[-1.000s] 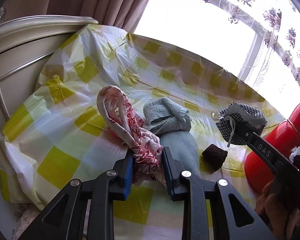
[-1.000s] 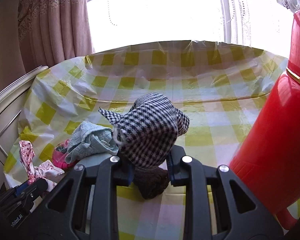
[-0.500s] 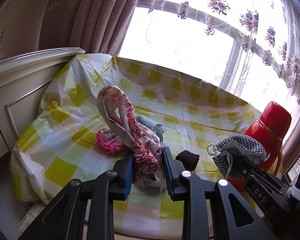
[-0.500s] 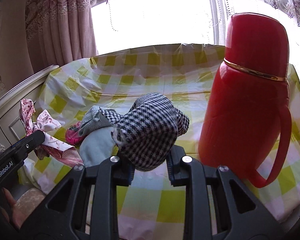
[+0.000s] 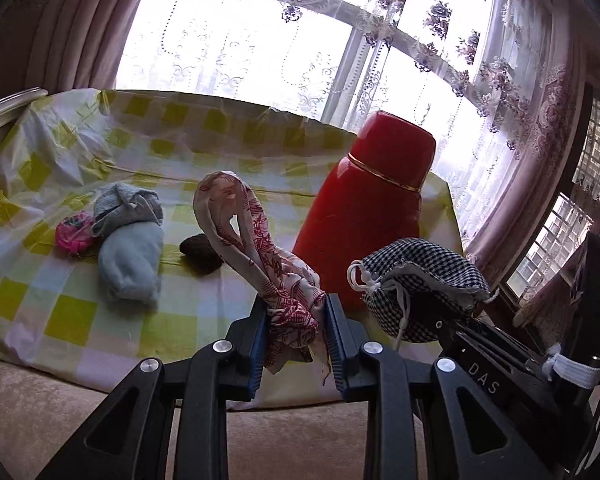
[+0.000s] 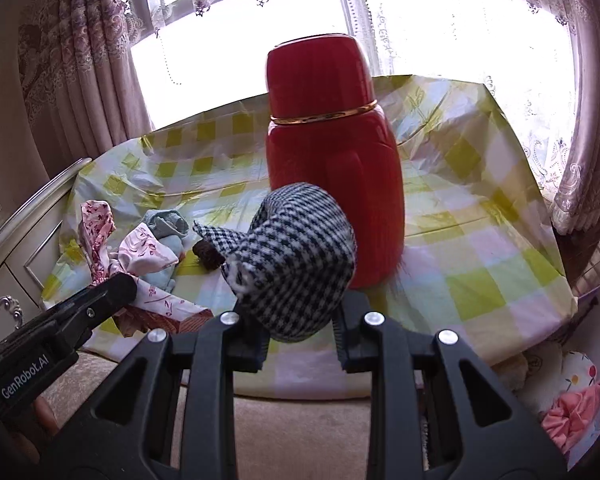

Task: Organize soft objects
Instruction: 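Carry the floral cloth and houndstooth hat over the white box and open both tools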

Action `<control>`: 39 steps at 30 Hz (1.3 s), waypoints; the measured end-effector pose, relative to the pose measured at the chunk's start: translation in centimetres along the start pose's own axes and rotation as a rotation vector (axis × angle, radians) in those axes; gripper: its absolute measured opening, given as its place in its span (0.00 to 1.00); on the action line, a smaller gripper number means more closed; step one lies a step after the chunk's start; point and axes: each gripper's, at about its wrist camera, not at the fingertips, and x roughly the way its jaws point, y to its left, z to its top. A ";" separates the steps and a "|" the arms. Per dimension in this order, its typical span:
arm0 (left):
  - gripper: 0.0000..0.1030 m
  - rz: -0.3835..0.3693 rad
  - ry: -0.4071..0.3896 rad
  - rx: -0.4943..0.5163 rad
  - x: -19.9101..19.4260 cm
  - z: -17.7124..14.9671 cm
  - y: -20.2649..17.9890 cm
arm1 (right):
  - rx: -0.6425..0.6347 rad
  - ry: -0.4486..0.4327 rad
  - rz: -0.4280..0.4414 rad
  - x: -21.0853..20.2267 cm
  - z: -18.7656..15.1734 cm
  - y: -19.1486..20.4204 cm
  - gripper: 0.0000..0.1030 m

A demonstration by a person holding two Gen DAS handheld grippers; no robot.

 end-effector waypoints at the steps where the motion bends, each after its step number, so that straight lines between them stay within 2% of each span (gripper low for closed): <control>1: 0.28 -0.023 0.011 0.010 0.2 -0.2 -0.8 | 0.008 0.000 -0.012 -0.5 -0.2 -0.9 0.28; 9: 0.28 -0.156 0.090 0.070 1.5 -1.7 -6.2 | 0.104 0.047 -0.166 -5.0 -2.6 -9.7 0.28; 18: 0.28 -0.294 0.175 0.134 3.1 -3.1 -12.1 | 0.251 0.100 -0.416 -11.0 -5.9 -20.5 0.28; 22: 0.29 -0.351 0.212 0.172 3.5 -3.7 -14.6 | 0.312 0.114 -0.506 -13.0 -6.6 -24.2 0.29; 23: 0.29 -0.367 0.222 0.182 3.6 -3.9 -15.2 | 0.329 0.116 -0.522 -13.4 -6.8 -24.9 0.32; 25: 0.35 -0.399 0.257 0.201 4.1 -4.4 -16.4 | 0.354 0.120 -0.558 -13.9 -7.0 -26.0 0.33; 26: 0.45 -0.408 0.283 0.213 4.5 -4.7 -16.9 | 0.364 0.122 -0.574 -14.1 -7.0 -26.5 0.34; 27: 0.58 -0.406 0.307 0.225 4.9 -5.0 -17.4 | 0.372 0.123 -0.583 -14.2 -7.1 -26.8 0.36; 28: 0.64 -0.400 0.324 0.236 5.3 -5.2 -17.7 | 0.379 0.126 -0.593 -14.2 -7.1 -27.1 0.45; 29: 0.66 -0.396 0.334 0.244 5.4 -5.5 -17.8 | 0.386 0.128 -0.600 -14.3 -7.2 -27.4 0.59; 31: 0.66 -0.388 0.338 0.232 5.4 -5.5 -17.5 | 0.393 0.119 -0.600 -14.4 -7.2 -27.6 0.68; 39: 0.66 -0.354 0.310 0.177 5.2 -4.8 -15.3 | 0.386 0.134 -0.548 -13.1 -7.3 -26.6 0.68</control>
